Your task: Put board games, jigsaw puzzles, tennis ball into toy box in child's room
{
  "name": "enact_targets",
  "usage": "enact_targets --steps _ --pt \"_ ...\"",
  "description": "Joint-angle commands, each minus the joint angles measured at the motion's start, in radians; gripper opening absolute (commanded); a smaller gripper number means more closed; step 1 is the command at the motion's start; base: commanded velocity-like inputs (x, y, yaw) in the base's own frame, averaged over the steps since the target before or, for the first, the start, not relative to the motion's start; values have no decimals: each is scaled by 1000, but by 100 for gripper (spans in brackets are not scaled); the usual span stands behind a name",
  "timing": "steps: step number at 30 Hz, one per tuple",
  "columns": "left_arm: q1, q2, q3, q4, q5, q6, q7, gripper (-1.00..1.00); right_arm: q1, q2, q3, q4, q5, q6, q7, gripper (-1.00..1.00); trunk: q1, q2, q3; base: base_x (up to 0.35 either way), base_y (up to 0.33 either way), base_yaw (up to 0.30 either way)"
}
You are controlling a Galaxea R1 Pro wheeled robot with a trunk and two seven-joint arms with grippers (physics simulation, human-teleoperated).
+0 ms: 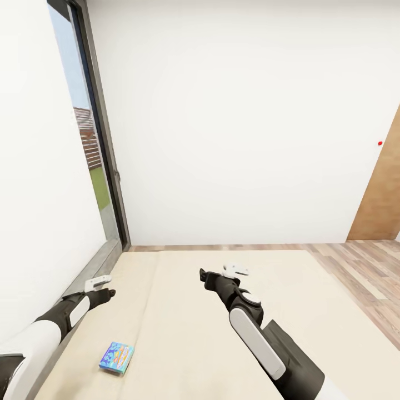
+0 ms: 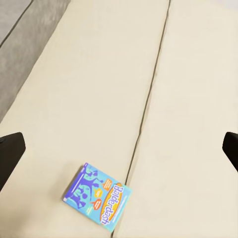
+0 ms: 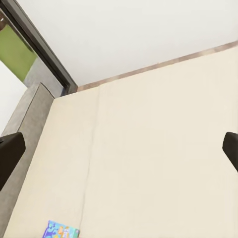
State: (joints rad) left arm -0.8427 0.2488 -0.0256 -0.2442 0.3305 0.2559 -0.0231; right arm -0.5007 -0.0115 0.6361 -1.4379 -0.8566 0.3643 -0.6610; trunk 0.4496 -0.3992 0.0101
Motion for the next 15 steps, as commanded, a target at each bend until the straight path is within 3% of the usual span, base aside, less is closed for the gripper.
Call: enact_targets --steps 1,15 --pt "0 0 -3 -1 6 5 -1 100 -1 -1 2 -1 -5 2 -7 100 0 -1 0 0 0 0" --pt "2 0 -4 -1 7 5 -3 100 -1 -1 9 -7 -4 2 -6 100 0 -1 0 0 0 0"
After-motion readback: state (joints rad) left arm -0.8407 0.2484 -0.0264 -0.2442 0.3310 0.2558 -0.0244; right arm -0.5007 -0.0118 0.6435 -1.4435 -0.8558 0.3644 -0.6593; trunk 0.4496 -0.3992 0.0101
